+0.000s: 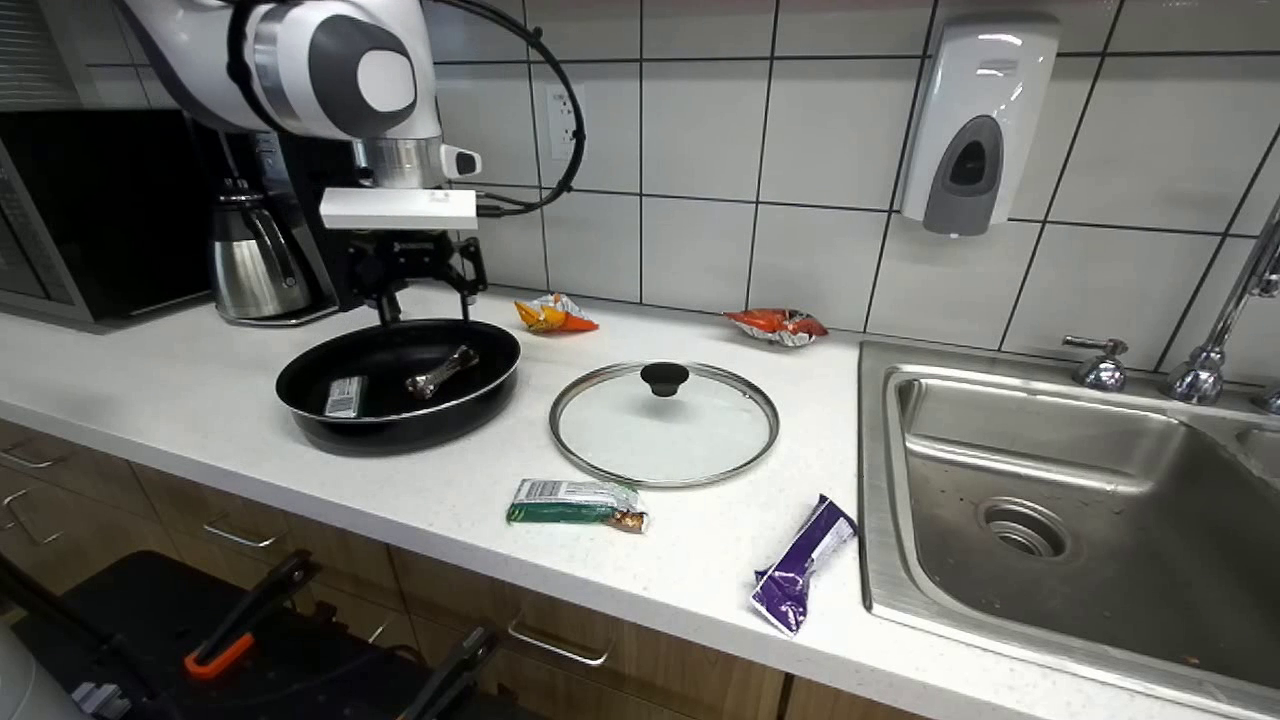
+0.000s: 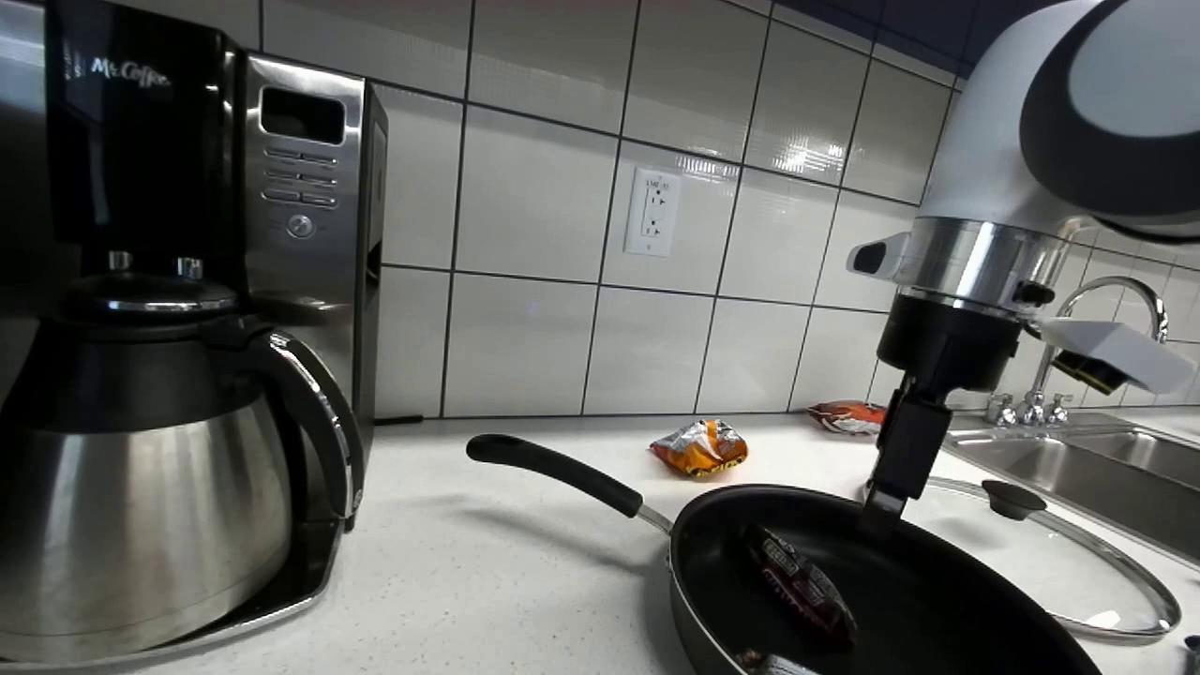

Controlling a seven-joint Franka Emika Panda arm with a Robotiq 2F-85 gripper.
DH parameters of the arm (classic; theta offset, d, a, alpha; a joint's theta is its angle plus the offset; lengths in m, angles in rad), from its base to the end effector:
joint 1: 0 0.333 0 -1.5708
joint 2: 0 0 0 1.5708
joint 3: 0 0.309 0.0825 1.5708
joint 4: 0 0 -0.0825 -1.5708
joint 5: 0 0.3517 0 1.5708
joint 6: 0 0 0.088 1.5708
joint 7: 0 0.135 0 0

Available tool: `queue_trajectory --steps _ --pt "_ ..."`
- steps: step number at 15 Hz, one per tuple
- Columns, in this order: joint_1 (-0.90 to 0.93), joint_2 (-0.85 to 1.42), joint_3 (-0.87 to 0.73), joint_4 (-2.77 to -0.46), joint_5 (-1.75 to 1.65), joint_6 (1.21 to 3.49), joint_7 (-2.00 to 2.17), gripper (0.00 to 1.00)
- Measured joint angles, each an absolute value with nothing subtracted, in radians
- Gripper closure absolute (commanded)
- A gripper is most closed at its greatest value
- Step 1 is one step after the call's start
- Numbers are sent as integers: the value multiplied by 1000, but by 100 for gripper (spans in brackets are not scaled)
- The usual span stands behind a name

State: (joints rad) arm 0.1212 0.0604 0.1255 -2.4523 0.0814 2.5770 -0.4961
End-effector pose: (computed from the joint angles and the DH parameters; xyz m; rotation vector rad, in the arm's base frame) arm 0.4568 0.1152 0.2717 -2.9202 -1.0247 -0.1093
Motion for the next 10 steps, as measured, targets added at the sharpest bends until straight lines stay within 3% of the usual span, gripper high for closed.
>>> queue_trajectory --steps 4,10 --pt "74 43 42 -2435 -90 2559 -305 0" --pt "73 52 44 -2433 -93 2558 -303 0"
